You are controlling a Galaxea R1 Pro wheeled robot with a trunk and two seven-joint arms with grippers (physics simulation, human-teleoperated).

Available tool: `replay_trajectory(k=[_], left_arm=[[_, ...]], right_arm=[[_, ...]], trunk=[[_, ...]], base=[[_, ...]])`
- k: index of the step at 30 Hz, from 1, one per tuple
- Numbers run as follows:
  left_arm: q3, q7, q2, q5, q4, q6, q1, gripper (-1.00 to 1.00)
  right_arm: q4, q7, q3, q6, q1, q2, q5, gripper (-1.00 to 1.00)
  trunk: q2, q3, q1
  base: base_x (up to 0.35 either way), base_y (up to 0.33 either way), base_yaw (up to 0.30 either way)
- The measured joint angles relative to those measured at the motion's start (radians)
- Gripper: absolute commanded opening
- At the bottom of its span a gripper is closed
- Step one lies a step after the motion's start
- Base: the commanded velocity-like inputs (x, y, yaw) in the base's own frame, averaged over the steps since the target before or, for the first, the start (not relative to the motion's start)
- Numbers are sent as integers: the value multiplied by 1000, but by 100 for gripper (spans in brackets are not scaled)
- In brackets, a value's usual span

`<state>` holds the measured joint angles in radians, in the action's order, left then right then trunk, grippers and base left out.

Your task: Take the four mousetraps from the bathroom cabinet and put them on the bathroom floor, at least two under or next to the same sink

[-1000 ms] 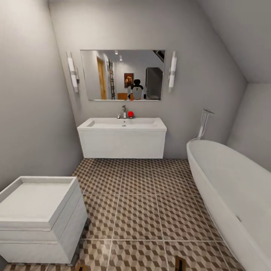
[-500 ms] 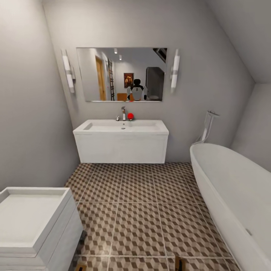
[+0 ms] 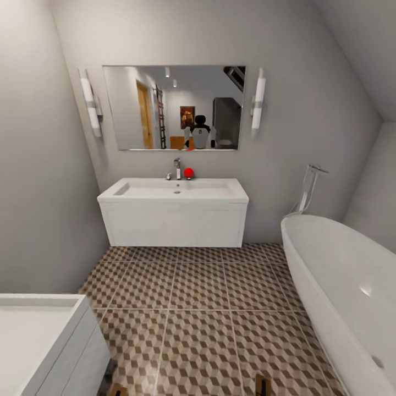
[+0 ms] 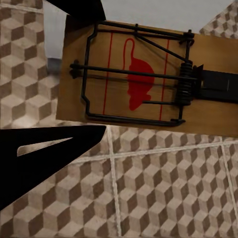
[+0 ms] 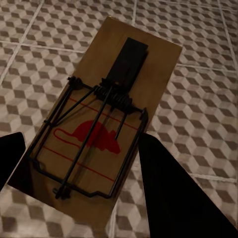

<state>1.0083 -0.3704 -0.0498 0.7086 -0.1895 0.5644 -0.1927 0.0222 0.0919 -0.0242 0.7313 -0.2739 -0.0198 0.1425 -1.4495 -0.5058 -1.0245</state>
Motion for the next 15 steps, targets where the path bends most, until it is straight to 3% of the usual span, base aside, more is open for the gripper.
replay_trajectory(k=[15], left_arm=[[0,0,0,0,0,0,0,-100]], right_arm=[[0,0,0,0,0,0,0,-100]], trunk=[[0,0,0]], base=[[297,-159,0]])
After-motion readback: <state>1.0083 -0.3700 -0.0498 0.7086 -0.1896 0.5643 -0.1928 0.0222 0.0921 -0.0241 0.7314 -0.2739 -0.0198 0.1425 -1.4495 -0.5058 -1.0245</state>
